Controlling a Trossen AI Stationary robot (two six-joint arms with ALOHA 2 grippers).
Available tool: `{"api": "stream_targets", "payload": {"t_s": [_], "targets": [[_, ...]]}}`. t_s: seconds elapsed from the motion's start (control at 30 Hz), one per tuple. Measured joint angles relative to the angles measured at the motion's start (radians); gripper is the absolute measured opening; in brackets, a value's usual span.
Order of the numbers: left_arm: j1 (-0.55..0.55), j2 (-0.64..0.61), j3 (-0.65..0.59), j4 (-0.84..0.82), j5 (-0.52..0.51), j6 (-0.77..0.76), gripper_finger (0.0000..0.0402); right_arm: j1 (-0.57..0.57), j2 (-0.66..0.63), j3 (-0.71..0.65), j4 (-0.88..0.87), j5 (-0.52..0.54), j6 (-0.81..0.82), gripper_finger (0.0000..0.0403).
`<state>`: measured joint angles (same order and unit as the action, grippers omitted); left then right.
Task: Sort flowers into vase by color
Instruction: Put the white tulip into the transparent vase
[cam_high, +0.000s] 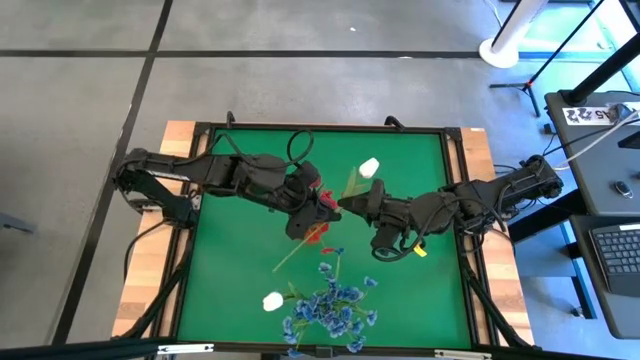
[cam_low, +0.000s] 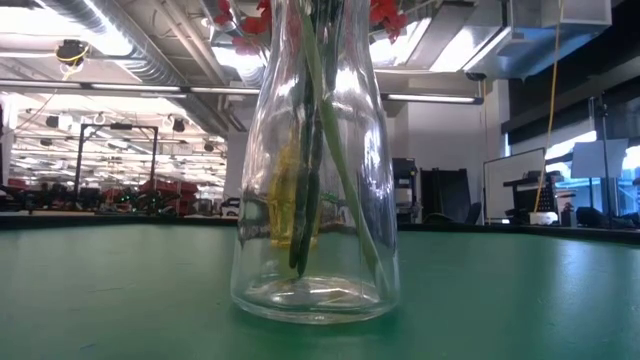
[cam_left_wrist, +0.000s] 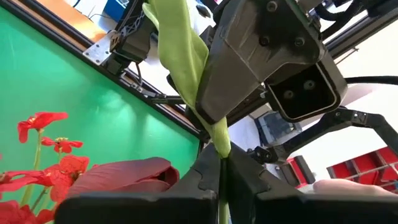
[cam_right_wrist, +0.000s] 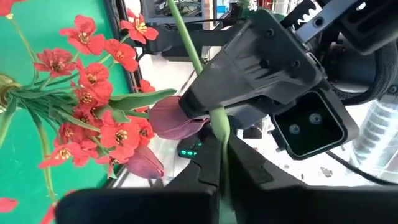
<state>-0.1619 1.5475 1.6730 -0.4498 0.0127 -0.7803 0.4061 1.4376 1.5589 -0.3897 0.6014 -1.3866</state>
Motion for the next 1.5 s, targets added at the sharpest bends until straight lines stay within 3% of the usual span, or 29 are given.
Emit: {"api": "stream_targets", "payload": {"t_s": [0.17,0.37,0.57,0.7,0.87,1.03,1.2,1.3,1.4,1.5], "targets": [[0.000,0.000,0.000,-0.019,-0.009,0.001,0.0003,-0.001,0.000,0.000,-0.001,-0.001,0.042,0.0052],[0.005,0.000,0.000,-0.020,-0.016,0.001,0.0002,0.004,0.000,0.000,-0.002,0.013,0.071,0.0147],[0.011,-0.003,0.000,-0.020,-0.058,0.013,0.0001,0.081,-0.032,-0.001,-0.003,0.048,0.191,0.0248],[0.013,-0.023,0.000,-0.005,-0.090,0.051,0.0001,0.161,-0.083,0.000,-0.001,-0.001,0.326,0.0281],[0.002,-0.063,0.000,0.039,-0.144,0.110,0.0000,0.264,-0.152,0.000,-0.021,-0.003,0.508,0.0285],[-0.079,-0.124,0.000,0.125,-0.229,0.268,0.0000,0.309,-0.224,0.000,-0.142,-0.019,0.855,0.0271],[-0.264,-0.175,0.000,0.132,-0.474,0.486,0.0000,0.307,-0.275,-0.014,-0.297,-0.132,1.148,0.0237],[-0.389,-0.164,0.000,0.129,-0.629,0.555,0.0000,0.307,-0.296,-0.077,-0.295,-0.145,1.189,0.0212],[-0.497,-0.129,-0.020,0.146,-0.803,0.586,0.0000,0.307,-0.326,-0.159,-0.248,-0.153,1.213,0.0187],[-0.591,-0.088,-0.051,0.216,-0.935,0.600,0.0000,0.307,-0.385,-0.291,-0.076,-0.225,1.200,0.0164]]}}
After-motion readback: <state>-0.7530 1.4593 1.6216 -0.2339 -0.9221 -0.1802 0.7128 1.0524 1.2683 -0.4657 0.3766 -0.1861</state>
